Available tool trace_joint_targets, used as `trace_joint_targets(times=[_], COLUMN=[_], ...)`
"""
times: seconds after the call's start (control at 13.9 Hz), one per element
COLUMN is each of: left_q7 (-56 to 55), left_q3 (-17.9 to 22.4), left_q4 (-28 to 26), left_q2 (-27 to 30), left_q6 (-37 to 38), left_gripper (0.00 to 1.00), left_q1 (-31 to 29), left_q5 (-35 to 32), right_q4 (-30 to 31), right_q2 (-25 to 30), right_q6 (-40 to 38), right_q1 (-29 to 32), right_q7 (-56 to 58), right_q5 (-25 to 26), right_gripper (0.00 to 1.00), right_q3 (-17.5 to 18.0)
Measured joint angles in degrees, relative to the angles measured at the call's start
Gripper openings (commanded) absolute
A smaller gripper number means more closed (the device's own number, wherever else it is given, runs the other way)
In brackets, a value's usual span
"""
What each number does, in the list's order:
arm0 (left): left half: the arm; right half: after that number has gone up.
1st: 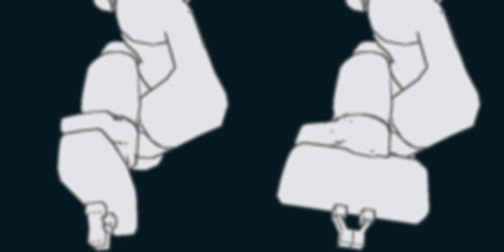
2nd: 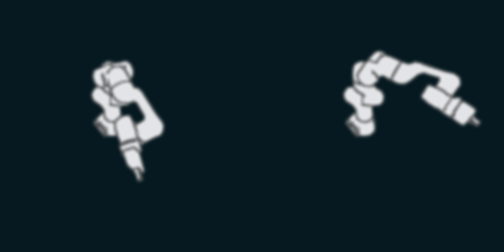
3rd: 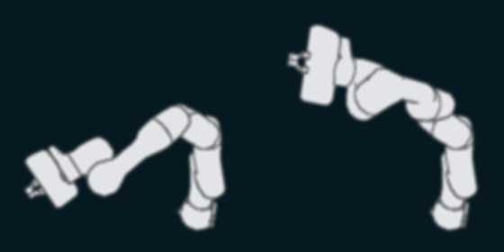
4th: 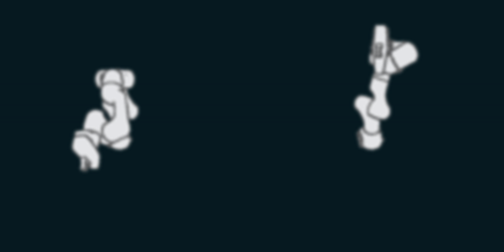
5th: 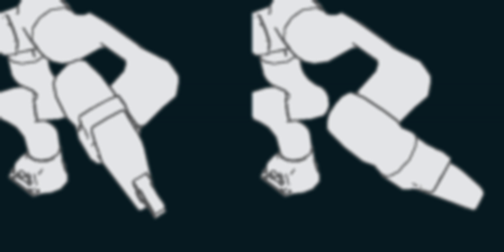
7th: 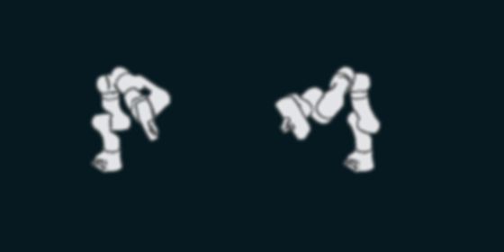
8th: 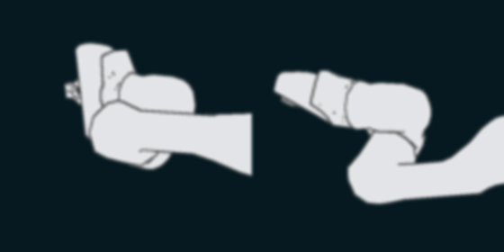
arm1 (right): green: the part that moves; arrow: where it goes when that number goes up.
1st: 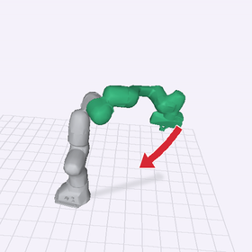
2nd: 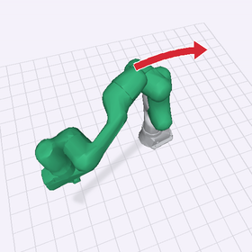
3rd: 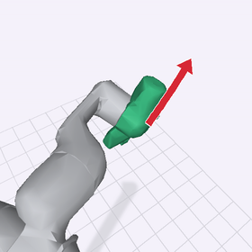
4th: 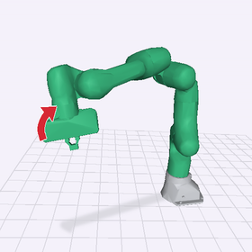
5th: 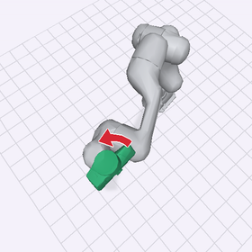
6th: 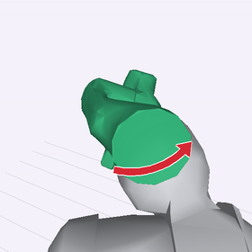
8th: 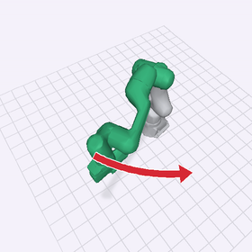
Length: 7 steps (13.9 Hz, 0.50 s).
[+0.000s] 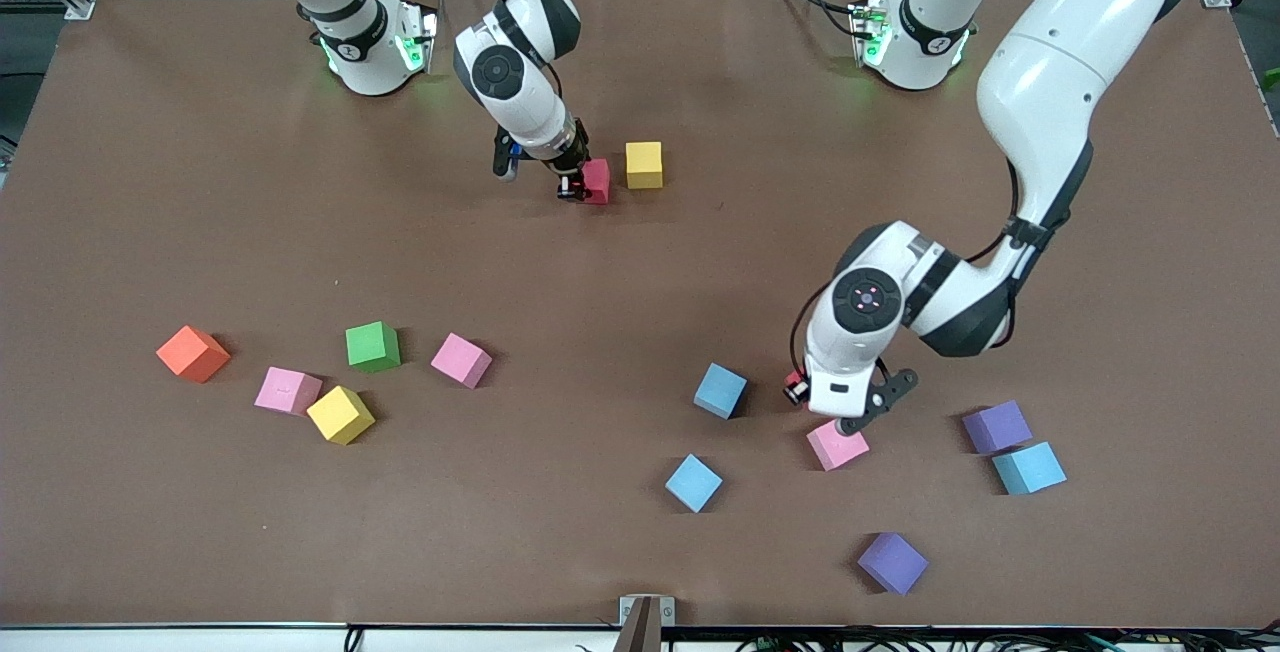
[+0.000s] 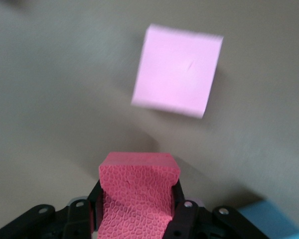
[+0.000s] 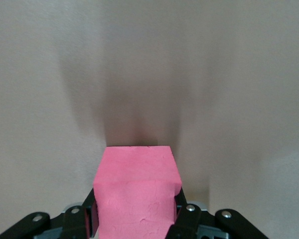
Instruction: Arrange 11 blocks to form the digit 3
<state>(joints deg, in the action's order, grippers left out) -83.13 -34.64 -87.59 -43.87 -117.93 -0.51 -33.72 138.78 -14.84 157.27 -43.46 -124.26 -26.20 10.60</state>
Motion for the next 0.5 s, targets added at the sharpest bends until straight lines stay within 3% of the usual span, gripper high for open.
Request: trace_joint_targets(times=[0.22,0.5], left_q7=[-12.8,-37.9], left_q3=[-4.9,-8.8], left_q4=[-0.2,-4.2], left_q2=[1.2,1.1], left_q6=[10.1,15.0], left_gripper=[0.21,0.2], left_q1=[0.9,2.0], left_q5=[0.0,0.5], right_q4=[0.0,0.0], right_q2=[0.0,-0.2], right_q6=[0.0,0.0], right_q1=[-1.1,-1.7], right_q7=[-1.4,-2.5], right_q5=[0.0,0.0], right_gripper=[0.0,0.0], right_q3=[0.0,0.0])
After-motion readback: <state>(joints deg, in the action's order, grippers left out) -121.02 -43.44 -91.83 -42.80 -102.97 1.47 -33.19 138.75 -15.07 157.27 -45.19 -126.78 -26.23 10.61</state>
